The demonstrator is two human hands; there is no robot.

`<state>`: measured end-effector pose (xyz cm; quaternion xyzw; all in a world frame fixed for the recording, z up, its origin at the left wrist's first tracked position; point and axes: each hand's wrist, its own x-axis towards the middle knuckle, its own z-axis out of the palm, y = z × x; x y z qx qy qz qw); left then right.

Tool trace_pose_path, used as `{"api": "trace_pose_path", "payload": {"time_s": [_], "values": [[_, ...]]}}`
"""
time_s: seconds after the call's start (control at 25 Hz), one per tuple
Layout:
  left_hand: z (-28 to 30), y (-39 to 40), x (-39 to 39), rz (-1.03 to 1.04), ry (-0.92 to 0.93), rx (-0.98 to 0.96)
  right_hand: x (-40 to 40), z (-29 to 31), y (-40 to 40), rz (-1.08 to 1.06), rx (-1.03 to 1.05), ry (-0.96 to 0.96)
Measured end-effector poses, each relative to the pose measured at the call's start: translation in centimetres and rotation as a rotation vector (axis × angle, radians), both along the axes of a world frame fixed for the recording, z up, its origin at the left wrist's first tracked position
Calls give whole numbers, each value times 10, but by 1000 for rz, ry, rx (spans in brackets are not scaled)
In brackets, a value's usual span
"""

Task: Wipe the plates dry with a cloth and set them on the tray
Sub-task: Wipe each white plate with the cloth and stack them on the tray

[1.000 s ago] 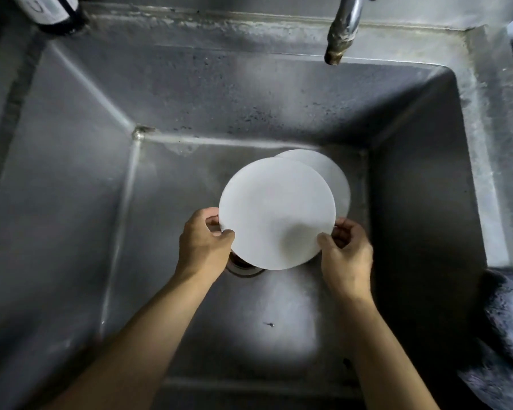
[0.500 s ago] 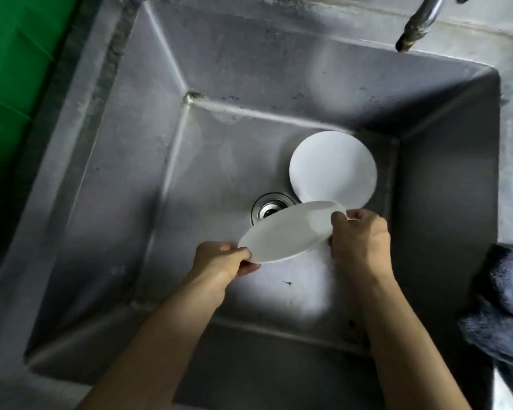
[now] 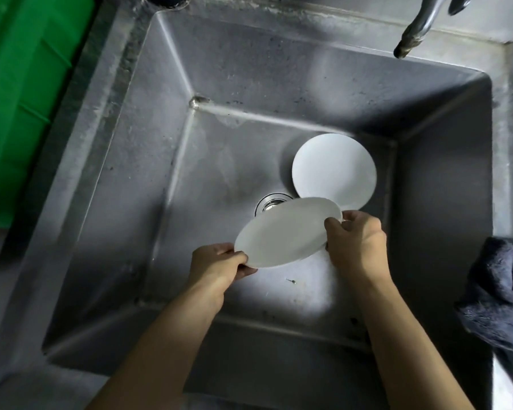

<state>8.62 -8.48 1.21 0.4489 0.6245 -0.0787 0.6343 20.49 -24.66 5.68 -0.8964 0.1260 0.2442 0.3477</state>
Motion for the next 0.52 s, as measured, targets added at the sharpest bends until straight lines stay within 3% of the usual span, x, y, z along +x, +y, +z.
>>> {"api": "trace_pose_path", "payload": {"time_s": [0.24,0.36,0.52], "values": [[13,2,-3,92,-50,-34,-16,2,-7,-116,65,105],[36,-4,-5,150,-146,-195,-34,10,-6,-172,159,118],[71,-21,-13,-19,-350,-360,-67,26,-2,-302,366,147]]}}
